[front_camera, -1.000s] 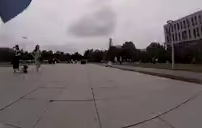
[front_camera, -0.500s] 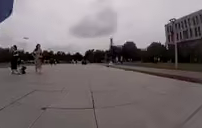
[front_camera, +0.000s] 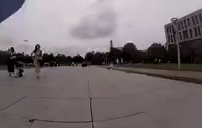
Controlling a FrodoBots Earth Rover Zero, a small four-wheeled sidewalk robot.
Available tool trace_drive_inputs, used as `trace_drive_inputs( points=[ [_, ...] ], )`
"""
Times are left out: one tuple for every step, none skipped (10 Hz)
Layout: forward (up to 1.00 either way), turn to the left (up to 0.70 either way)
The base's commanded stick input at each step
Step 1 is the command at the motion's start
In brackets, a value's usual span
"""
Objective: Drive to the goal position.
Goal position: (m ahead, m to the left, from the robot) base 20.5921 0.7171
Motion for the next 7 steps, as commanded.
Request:
trace_drive_inputs(
  points=[
    [0.60,0.01],
    [0.60,0.01],
    [0.60,0.01],
    [0.60,0.01],
    [0.60,0.09],
    [0.60,0.15],
    [0.60,0.16]
  ],
)
